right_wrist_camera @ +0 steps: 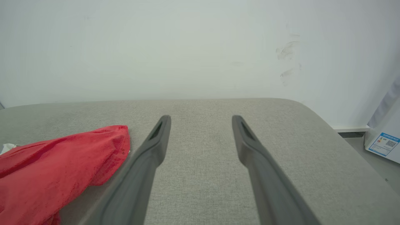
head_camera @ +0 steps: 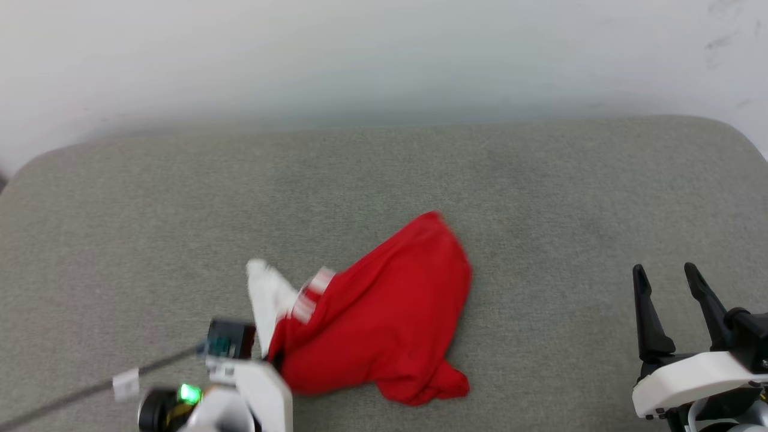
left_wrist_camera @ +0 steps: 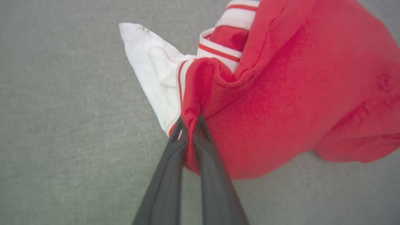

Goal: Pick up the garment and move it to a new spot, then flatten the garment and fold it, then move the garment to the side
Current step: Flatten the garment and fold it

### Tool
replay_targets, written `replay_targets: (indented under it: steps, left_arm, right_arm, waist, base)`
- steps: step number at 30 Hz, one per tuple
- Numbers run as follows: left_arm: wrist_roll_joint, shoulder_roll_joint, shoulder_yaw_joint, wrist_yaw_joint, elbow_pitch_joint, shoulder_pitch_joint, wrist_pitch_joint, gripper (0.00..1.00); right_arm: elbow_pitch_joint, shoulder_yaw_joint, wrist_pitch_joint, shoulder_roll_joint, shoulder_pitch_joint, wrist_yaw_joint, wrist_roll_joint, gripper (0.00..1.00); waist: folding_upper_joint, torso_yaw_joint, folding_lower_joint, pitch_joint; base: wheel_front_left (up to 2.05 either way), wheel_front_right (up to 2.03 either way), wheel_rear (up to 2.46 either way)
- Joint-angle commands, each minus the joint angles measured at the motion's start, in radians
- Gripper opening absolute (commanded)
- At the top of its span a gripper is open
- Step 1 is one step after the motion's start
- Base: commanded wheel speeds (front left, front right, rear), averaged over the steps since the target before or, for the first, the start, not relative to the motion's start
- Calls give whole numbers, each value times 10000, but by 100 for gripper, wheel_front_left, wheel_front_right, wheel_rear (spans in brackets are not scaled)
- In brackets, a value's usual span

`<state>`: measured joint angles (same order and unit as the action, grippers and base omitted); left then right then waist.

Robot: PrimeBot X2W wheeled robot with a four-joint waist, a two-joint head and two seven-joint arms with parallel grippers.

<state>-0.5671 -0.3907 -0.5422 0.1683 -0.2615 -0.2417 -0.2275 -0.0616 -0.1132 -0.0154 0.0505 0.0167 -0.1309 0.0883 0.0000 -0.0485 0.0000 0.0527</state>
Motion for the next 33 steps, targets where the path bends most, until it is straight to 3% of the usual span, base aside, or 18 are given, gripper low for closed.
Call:
replay_targets:
  steps: [1, 3, 4, 5, 6, 14, 20, 28, 33]
  left_arm:
    - [-288, 9, 88, 184, 111, 738, 1, 0]
    - [-643, 123, 83, 290, 67, 1461, -182, 0]
    - [-743, 188, 68, 351, 33, 1731, -222, 14]
    - [-846, 232, 68, 421, -10, 1969, -225, 81]
    - [-961, 316, 51, 422, -1, 2150, -220, 100]
    - [-492, 283, 563, 923, 872, 1950, 1270, 100]
    - [-329, -245, 794, 887, 1389, 1377, 1065, 100]
    - [-275, -1589, 478, -132, 1513, -728, -1427, 100]
    - [-675, -1936, 251, -796, 1056, -1801, -3100, 100]
  right_arm:
    - [-105, 2, 44, -6, 86, 3, -20, 100]
    - [-182, 5, 97, -6, 142, 3, -29, 100]
    - [-214, -2, 111, -5, 166, 5, -36, 100]
    - [-230, 15, 141, -5, 192, 3, -36, 100]
    - [-248, 24, 155, -5, 223, 3, -32, 100]
    - [-466, 52, 306, -5, 387, 3, -30, 100]
    - [-603, 36, 380, -5, 430, 3, 7, 100]
    - [-843, 168, 359, -5, -13, 3, 57, 100]
    - [-762, 195, 197, -6, -346, 3, 138, 100]
  waist:
    - [0, 175, 0, -158]
    - [0, 258, 0, -237]
    - [0, 293, 0, -259]
    - [0, 312, 0, -297]
    - [0, 327, 0, -330]
    - [0, 389, 0, -519]
    - [0, 329, 0, -504]
    - [0, 38, 0, 394]
    - [0, -247, 0, 1124]
  base:
    - [0, 0, 0]
    - [0, 0, 0]
    - [0, 0, 0]
    - [0, 0, 0]
    - [0, 0, 0]
    - [0, 0, 0]
    - [0, 0, 0]
    - [0, 0, 0]
    - [0, 0, 0]
